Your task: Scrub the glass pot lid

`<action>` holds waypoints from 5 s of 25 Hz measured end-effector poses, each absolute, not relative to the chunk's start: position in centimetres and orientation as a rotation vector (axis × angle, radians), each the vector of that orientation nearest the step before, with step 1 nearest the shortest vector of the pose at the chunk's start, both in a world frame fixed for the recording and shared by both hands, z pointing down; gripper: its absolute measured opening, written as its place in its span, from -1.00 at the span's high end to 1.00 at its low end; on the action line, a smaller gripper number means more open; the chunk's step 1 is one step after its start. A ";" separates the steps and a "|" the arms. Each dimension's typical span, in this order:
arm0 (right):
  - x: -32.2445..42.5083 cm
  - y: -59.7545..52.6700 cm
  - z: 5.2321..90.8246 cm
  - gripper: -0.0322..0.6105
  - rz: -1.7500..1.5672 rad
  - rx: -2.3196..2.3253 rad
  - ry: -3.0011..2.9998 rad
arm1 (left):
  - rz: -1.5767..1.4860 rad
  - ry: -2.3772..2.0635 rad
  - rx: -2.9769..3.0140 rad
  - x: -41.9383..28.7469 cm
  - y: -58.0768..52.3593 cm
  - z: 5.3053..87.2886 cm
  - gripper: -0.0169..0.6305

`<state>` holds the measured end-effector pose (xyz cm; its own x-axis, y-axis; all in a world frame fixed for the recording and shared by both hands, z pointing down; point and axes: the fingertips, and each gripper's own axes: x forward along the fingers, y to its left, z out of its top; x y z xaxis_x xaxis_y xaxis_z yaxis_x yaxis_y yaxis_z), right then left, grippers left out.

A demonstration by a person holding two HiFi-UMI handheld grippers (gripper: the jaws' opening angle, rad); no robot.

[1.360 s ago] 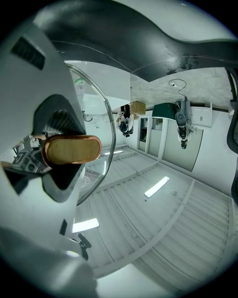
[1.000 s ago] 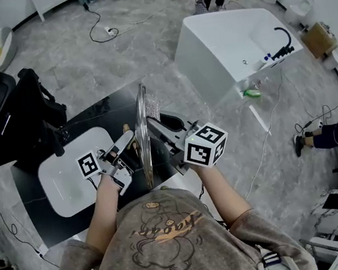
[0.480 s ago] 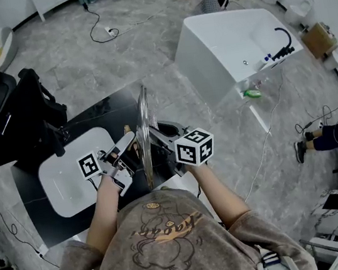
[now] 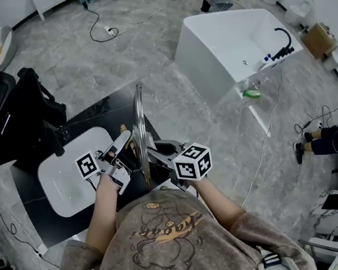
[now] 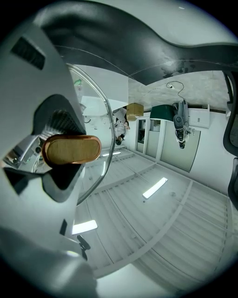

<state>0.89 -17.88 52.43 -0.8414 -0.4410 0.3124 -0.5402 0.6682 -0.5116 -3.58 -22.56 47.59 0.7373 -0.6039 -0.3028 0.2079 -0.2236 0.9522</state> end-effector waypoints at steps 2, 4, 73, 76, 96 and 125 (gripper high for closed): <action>0.8 -17.4 52.5 0.62 0.920 0.798 -2.718 | -0.771 -0.327 1.631 -3.6 -22.6 47.8 0.39; 0.8 -17.3 52.6 0.62 0.922 0.803 -2.715 | -0.770 -0.331 1.630 -3.7 -22.6 47.9 0.39; 13.1 -17.3 54.4 0.63 0.974 1.442 -2.529 | 0.898 -1.179 2.149 -3.5 -26.2 67.6 0.39; 13.1 -17.3 54.5 0.63 0.979 1.439 -2.527 | 0.895 -1.173 2.151 -3.4 -26.2 67.7 0.38; 9.5 -18.3 50.9 0.63 0.847 1.323 -2.648 | 0.415 -1.276 2.368 -4.6 -23.8 51.8 0.90; 6.6 -17.3 47.0 0.65 0.697 1.197 -2.800 | 0.287 -1.439 2.439 -7.2 -19.2 47.8 0.90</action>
